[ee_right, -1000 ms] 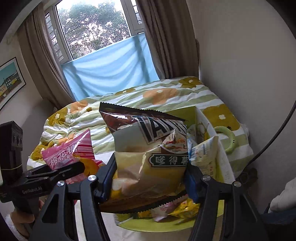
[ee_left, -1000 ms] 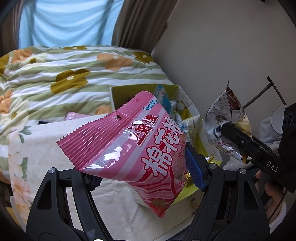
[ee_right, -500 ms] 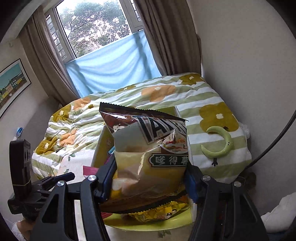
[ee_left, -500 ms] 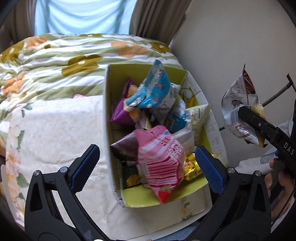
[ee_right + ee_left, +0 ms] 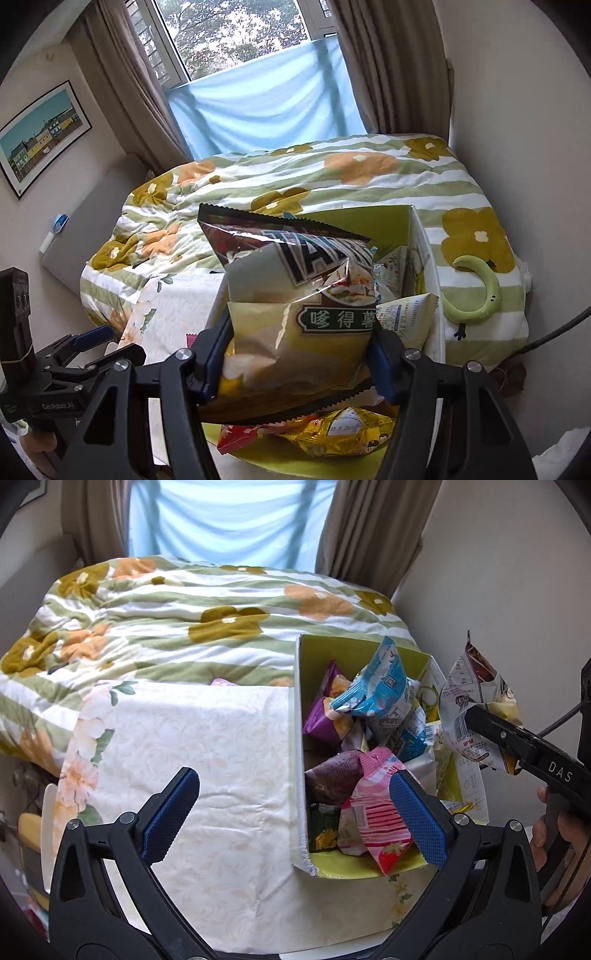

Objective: Organize snacks

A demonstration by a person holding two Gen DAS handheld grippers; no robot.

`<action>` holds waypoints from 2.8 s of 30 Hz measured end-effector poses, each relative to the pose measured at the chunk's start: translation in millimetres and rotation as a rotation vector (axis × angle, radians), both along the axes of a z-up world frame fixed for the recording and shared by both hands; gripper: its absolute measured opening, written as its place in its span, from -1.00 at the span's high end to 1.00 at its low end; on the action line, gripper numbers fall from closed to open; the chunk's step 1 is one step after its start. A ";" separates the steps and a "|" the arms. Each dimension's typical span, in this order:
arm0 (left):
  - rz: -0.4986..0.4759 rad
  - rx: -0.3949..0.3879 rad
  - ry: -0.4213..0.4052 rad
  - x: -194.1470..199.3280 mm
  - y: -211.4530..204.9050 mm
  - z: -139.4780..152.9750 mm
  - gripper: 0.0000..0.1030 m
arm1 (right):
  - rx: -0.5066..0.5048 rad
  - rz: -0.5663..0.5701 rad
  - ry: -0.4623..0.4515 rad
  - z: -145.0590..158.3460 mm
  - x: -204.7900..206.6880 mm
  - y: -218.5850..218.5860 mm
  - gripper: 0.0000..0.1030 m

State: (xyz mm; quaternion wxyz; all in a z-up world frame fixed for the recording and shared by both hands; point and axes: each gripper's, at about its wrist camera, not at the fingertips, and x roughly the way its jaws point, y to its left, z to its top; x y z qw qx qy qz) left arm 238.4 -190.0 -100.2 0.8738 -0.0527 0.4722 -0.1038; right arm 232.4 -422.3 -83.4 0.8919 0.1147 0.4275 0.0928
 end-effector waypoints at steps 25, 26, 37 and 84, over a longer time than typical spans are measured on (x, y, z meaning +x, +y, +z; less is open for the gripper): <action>0.013 0.131 -0.297 -116.6 67.6 90.3 -0.99 | -0.106 -0.129 -0.170 61.0 -105.8 51.8 -0.84; 0.016 0.147 -0.326 -126.4 70.8 97.9 -0.99 | -0.121 -0.136 -0.186 67.2 -115.4 56.8 -0.84; 0.037 0.197 -0.462 -211.2 97.0 122.8 -0.99 | -0.232 -0.184 -0.283 92.7 -204.6 104.9 -0.84; 0.048 0.169 -0.465 -238.5 94.9 117.0 -0.99 | -0.232 -0.196 -0.274 89.4 -236.7 113.0 -0.84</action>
